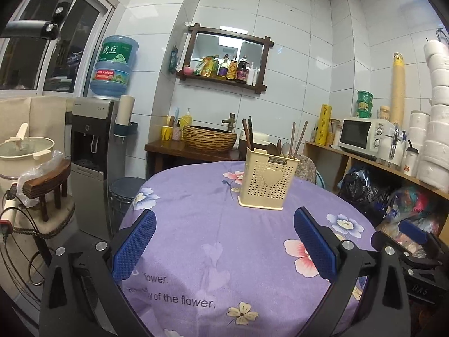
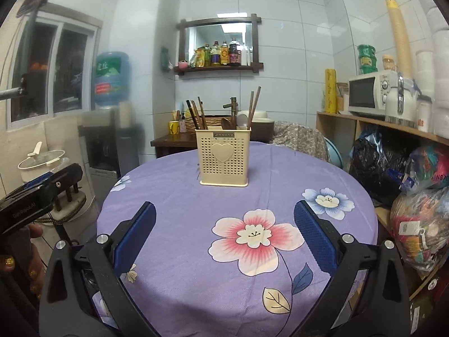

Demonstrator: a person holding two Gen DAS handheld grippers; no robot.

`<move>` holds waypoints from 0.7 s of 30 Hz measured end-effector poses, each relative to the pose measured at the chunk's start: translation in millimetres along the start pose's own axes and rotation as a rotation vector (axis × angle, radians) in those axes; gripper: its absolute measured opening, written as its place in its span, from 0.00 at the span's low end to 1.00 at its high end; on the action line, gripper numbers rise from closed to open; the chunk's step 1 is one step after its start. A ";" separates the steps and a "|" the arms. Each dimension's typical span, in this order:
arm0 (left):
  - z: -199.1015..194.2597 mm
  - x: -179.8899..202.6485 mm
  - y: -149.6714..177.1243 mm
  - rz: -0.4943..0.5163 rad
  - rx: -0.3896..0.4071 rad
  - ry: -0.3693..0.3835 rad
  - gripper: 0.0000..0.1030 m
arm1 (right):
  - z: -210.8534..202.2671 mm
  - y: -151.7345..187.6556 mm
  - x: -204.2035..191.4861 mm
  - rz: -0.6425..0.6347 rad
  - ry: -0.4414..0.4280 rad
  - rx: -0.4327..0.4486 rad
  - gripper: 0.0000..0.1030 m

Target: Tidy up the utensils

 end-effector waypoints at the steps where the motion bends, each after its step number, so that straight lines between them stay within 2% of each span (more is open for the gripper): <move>1: -1.9 -1.8 0.9 0.010 0.004 -0.007 0.95 | -2.6 -0.7 -0.1 -0.007 0.006 0.006 0.94; 21: -8.0 -2.9 8.3 0.053 -0.013 -0.018 0.95 | 3.6 4.2 1.4 0.046 -0.010 -0.031 0.94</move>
Point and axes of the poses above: each gripper's, at about its wrist camera, not at the fingertips, and z roughly the way its jaws point, x to its right, y to its underside, the point moved 9 cm from there along z, roughly the way its jaws point, and after that the axes turned 11 degrees about x, right-handed, at the moved point
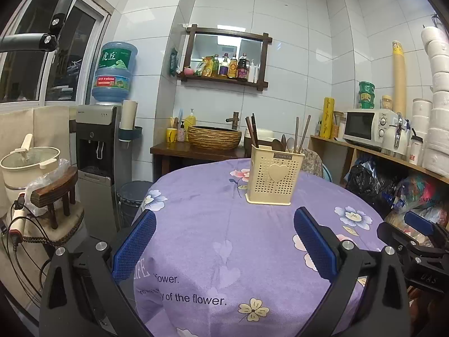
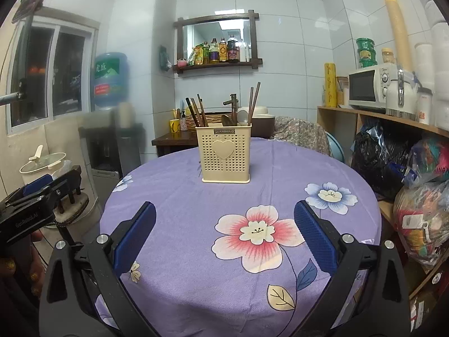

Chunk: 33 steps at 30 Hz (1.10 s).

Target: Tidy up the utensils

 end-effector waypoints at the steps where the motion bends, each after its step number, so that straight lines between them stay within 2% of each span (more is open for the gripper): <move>1: 0.2 0.5 0.2 0.002 -0.001 0.000 0.95 | 0.4 0.6 -0.3 -0.001 0.000 -0.002 0.94; 26: 2.3 2.0 0.3 0.006 -0.017 0.003 0.95 | 5.4 3.5 -7.3 -0.007 -0.012 -0.011 0.94; 33: 6.8 0.9 3.9 -0.012 -0.045 0.006 0.95 | 7.9 6.8 -11.5 -0.007 -0.025 -0.024 0.94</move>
Point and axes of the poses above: each gripper's, at about its wrist camera, not at the fingertips, and z roughly the way its jaws point, x to its right, y to its underside, the point moved 9 cm from there along z, roughly the way its jaws point, and after that the axes turned 11 degrees about x, right-handed, at the moved point
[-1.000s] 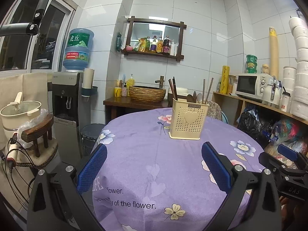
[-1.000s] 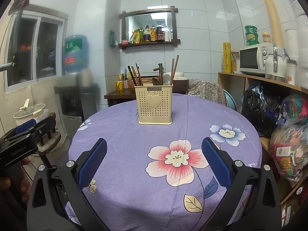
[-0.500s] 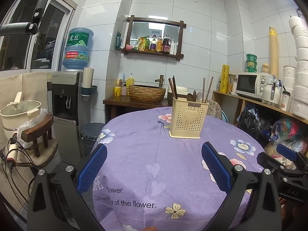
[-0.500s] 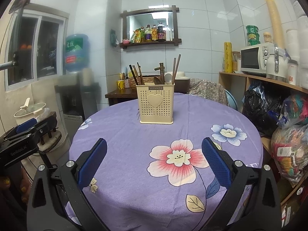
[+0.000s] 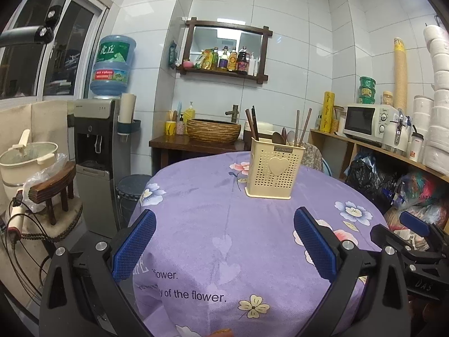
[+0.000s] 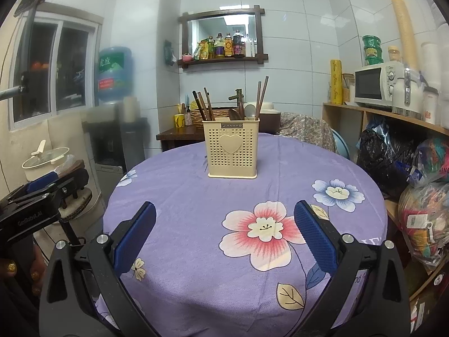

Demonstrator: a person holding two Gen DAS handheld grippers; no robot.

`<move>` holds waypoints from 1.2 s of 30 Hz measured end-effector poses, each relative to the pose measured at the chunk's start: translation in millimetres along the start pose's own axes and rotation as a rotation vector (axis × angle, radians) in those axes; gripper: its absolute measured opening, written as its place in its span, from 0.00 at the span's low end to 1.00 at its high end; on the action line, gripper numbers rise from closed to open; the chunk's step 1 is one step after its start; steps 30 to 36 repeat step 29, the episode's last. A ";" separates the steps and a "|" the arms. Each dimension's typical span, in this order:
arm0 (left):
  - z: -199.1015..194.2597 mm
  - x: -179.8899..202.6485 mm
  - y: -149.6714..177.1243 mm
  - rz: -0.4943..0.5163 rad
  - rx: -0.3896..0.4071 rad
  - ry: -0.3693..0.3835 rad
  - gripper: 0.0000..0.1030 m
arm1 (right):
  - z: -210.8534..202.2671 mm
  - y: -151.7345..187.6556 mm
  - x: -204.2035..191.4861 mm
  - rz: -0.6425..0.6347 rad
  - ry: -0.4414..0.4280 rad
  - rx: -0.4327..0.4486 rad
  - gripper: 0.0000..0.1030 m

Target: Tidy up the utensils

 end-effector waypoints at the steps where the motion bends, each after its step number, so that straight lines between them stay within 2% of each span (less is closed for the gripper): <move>1: 2.2 0.0 1.0 -0.007 -0.011 0.004 0.95 | 0.9 0.8 -1.1 -0.001 -0.002 -0.004 0.94; 6: 2.2 -2.6 -0.7 -0.001 0.005 -0.022 0.95 | 0.5 2.3 -1.8 -0.004 0.005 -0.001 0.94; 11: 2.9 0.6 -0.7 0.031 0.004 -0.024 0.95 | 2.5 4.9 -3.8 -0.005 0.005 -0.015 0.94; 21: 6.1 1.6 -2.3 0.032 -0.001 -0.023 0.95 | 4.0 4.0 1.2 0.002 0.021 -0.011 0.94; 26: 12.0 6.4 1.3 0.058 -0.035 -0.013 0.95 | 5.6 5.3 1.9 0.000 0.021 -0.017 0.94; 36: 11.3 7.4 0.8 0.063 -0.025 -0.017 0.95 | 3.3 3.1 3.7 0.001 0.028 -0.002 0.94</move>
Point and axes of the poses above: each gripper's, at about its wrist camera, not at the fingertips, and z roughly the way its jaws point, x to its right, y to its underside, the point moved 9 cm from there along z, roughly the way its jaws point, and after that the axes turned 11 degrees about x, right-handed, at the moved point
